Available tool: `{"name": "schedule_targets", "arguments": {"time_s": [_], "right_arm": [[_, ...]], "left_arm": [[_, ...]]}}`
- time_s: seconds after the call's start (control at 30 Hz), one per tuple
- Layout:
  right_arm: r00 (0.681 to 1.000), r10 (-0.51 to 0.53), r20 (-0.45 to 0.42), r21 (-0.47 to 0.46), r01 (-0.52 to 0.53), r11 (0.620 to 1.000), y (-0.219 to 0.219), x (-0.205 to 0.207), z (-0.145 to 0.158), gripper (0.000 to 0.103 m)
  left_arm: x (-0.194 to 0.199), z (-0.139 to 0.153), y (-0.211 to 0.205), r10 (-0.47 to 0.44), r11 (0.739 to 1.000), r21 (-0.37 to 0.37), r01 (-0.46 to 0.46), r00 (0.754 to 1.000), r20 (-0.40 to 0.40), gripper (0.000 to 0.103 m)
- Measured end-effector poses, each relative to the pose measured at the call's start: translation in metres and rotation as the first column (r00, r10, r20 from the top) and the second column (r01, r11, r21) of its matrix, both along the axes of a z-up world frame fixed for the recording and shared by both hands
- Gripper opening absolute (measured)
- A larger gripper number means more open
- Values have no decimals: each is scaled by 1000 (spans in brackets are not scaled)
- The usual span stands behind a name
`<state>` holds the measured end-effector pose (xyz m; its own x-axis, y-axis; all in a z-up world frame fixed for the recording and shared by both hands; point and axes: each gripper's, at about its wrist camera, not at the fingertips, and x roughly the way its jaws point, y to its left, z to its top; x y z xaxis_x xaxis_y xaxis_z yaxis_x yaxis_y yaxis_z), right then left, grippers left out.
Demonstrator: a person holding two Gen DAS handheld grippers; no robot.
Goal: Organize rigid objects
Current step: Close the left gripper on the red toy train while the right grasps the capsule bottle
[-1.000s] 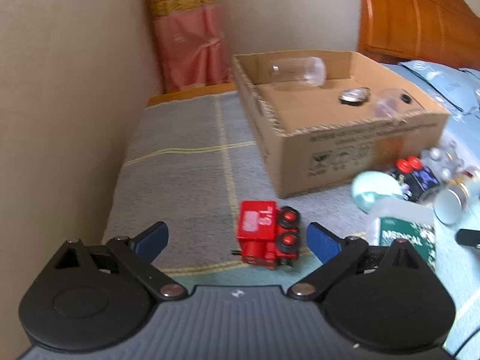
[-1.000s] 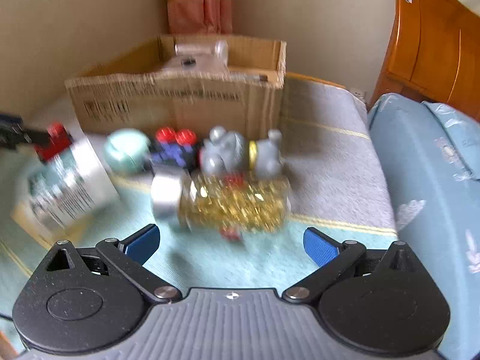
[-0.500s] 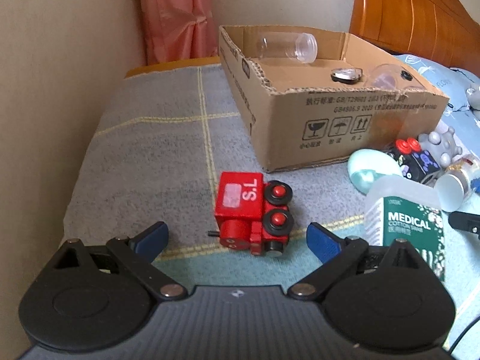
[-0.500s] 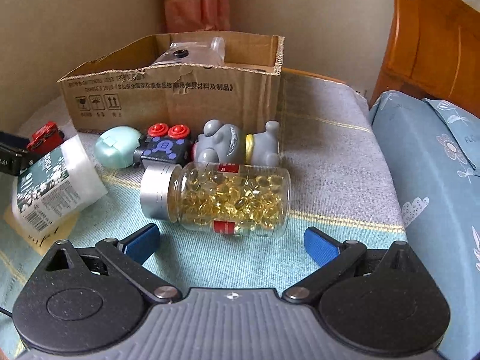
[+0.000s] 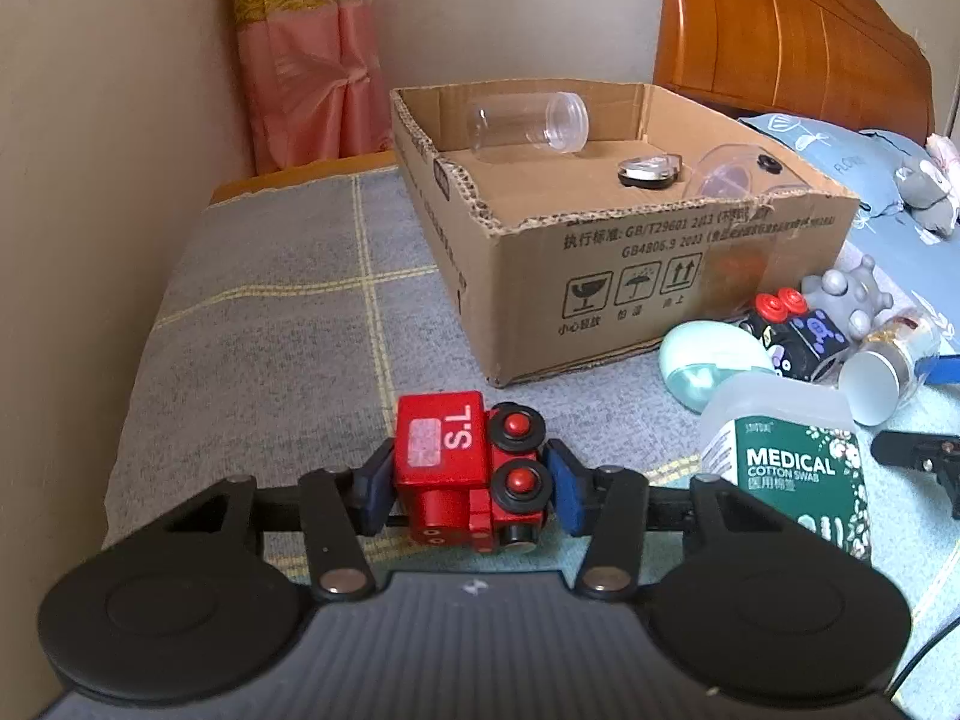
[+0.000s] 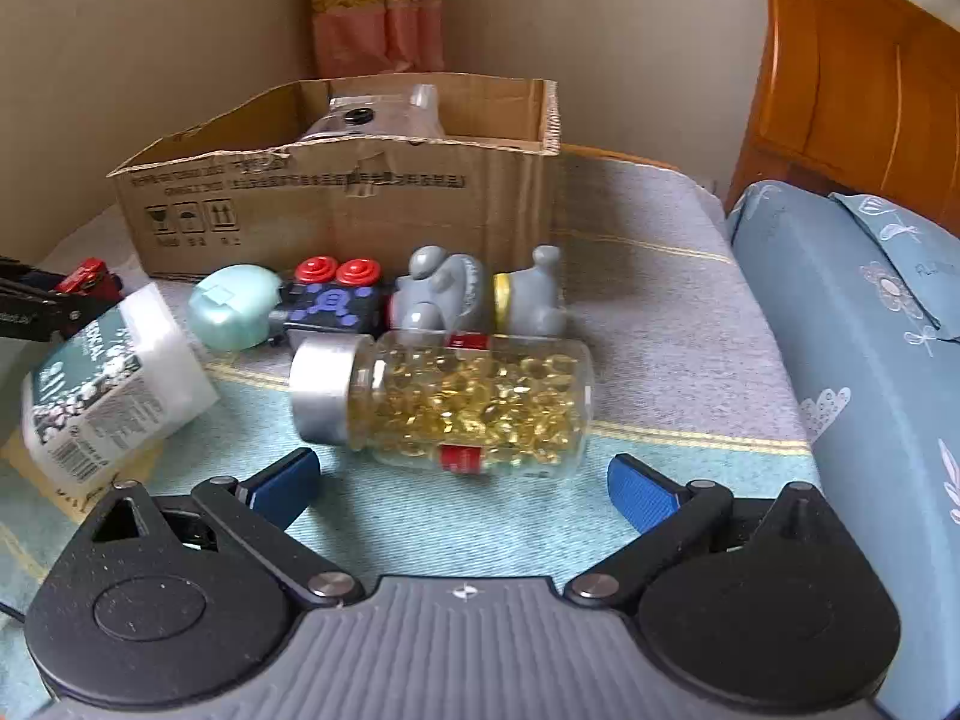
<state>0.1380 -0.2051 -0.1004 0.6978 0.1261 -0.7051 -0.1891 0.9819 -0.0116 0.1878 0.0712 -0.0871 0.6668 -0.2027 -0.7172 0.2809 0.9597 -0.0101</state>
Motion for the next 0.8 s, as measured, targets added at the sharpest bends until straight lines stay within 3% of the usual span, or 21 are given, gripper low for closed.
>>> {"name": "schedule_targets", "arguments": {"time_s": [0.17, 0.5, 0.6, 0.8], "right_arm": [[1000, 13, 13, 54, -14, 998, 1, 0, 6, 103], [1000, -16, 5, 0, 16, 1000, 14, 19, 12, 103], [1000, -22, -10, -23, 22, 999, 17, 21, 14, 96], [999, 22, -42, -9, -22, 1000, 14, 20, 23, 96]], "left_arm": [[0, 0, 1, -4, 1000, -3, 4, 1000, 3, 50], [4, 1, -2, -1, 1000, 2, 1, 1000, -11, 49], [5, 3, -4, -1, 1000, 24, 2, 1000, -18, 48], [1, 12, -4, -25, 999, 41, 26, 999, -36, 48]]}}
